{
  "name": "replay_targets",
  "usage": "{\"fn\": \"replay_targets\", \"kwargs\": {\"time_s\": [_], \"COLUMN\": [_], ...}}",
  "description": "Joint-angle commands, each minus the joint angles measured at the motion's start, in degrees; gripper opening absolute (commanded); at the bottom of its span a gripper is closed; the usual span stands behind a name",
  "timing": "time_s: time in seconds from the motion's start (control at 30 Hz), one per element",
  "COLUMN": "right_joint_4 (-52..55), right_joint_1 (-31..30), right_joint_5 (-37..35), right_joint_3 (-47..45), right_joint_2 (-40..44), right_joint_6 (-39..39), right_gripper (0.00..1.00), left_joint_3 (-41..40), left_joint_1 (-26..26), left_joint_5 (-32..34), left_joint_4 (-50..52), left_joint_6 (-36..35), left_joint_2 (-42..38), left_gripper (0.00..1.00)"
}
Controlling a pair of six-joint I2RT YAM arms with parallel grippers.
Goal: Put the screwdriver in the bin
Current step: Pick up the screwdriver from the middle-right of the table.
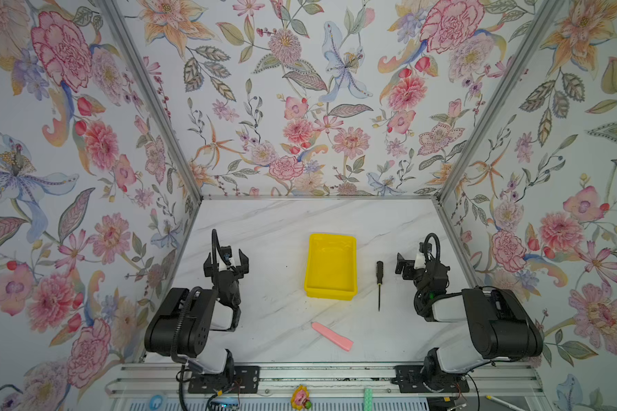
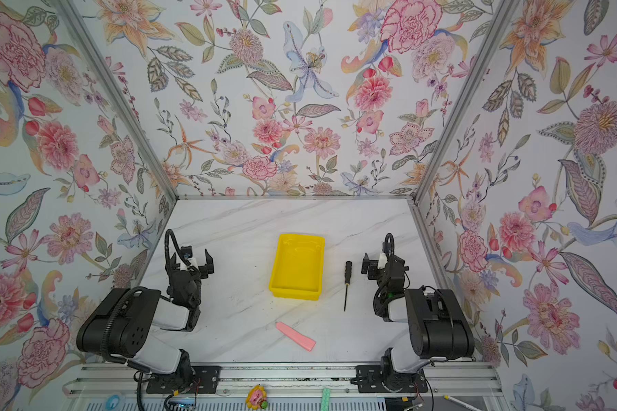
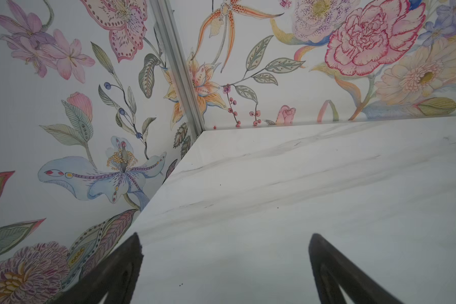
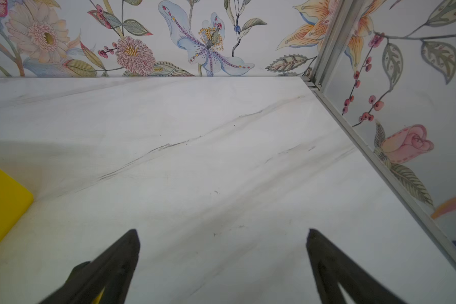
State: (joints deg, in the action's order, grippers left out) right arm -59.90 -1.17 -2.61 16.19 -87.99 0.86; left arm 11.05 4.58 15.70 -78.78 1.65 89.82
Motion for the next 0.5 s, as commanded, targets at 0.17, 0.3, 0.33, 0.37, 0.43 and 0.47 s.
{"fn": "replay_targets", "kwargs": {"time_s": [0.17,0.3,0.33,0.37,0.43,0.47], "right_joint_4": [-2.53,-2.7,-2.68,-2.68,-2.68,-2.68], "right_joint_1": [-0.35,-0.34,-0.32,-0.3,-0.32,-0.32], "right_joint_5": [-0.34,-0.25,-0.23,-0.25,-0.22,-0.3], "right_joint_3": [1.09,0.95,0.95,1.0,0.98,0.99], "right_joint_2": [-0.63,-0.68,-0.64,-0.61,-0.59,-0.61], "right_joint_6": [0.9,0.96,0.9,0.9,0.89,0.92], "right_gripper": [0.99,0.99,0.99,0.99,0.99,0.99], "left_joint_3": [0.84,0.9,0.9,0.9,0.9,0.9], "left_joint_1": [0.61,0.59,0.61,0.54,0.63,0.61], "left_joint_5": [1.17,1.14,1.15,1.12,1.14,1.14], "left_joint_4": [-2.25,-2.25,-2.25,-2.25,-2.18,-2.29], "left_joint_6": [-0.68,-0.68,-0.67,-0.62,-0.68,-0.68], "left_joint_2": [0.72,0.76,0.7,0.72,0.71,0.77], "left_gripper": [0.99,0.99,0.99,0.99,0.99,0.99]}}
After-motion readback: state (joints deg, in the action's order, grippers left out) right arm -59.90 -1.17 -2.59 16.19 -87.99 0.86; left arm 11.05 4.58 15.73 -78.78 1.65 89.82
